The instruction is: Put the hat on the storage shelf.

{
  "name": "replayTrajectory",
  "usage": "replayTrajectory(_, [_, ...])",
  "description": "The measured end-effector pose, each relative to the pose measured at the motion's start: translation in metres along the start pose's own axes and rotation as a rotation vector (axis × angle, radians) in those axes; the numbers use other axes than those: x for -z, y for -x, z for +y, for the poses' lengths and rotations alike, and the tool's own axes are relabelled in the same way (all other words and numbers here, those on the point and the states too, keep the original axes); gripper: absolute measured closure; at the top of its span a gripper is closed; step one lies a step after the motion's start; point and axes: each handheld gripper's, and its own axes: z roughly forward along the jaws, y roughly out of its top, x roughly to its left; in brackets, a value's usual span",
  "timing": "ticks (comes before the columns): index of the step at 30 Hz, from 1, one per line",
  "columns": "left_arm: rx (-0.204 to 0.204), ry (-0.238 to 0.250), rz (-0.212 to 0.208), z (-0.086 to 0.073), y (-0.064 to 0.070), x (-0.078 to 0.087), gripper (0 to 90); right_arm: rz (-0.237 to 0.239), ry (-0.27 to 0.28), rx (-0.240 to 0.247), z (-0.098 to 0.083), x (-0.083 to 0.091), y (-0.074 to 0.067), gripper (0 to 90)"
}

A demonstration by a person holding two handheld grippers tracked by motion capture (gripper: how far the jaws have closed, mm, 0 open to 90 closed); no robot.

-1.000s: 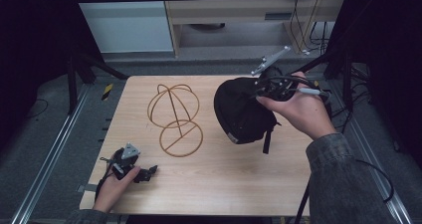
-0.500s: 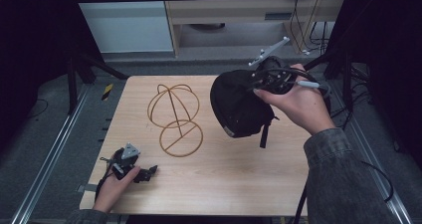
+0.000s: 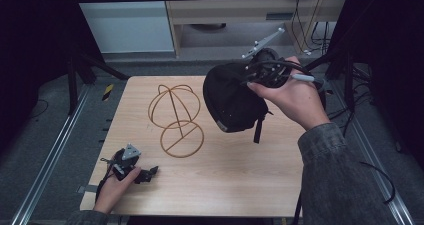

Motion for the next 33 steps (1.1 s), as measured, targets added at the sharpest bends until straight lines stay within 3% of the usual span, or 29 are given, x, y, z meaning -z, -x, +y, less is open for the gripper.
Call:
replayTrajectory(7, [-0.003, -0.001, -0.001, 0.0, 0.0, 0.0, 0.0, 0.009, 0.013, 0.003, 0.008, 0.0, 0.001, 73.4])
replayTrajectory(13, [-0.004, 0.0, -0.004, 0.001, -0.001, 0.0, 0.0, 0.012, -0.012, -0.004, 0.019, -0.004, 0.008, 73.5])
replayTrajectory(19, [-0.004, -0.001, -0.003, 0.001, -0.001, 0.0, 0.0, 0.001, -0.02, 0.006, 0.042, -0.001, 0.011, 73.5])
replayTrajectory(28, [-0.008, -0.004, -0.008, 0.001, -0.001, 0.0, 0.0, 0.004, -0.016, 0.029, 0.065, -0.002, 0.003, 73.5])
replayTrajectory(33, [-0.008, -0.003, -0.009, 0.001, -0.001, 0.0, 0.0, -0.011, -0.011, 0.056, 0.073, -0.005, -0.011, 73.5])
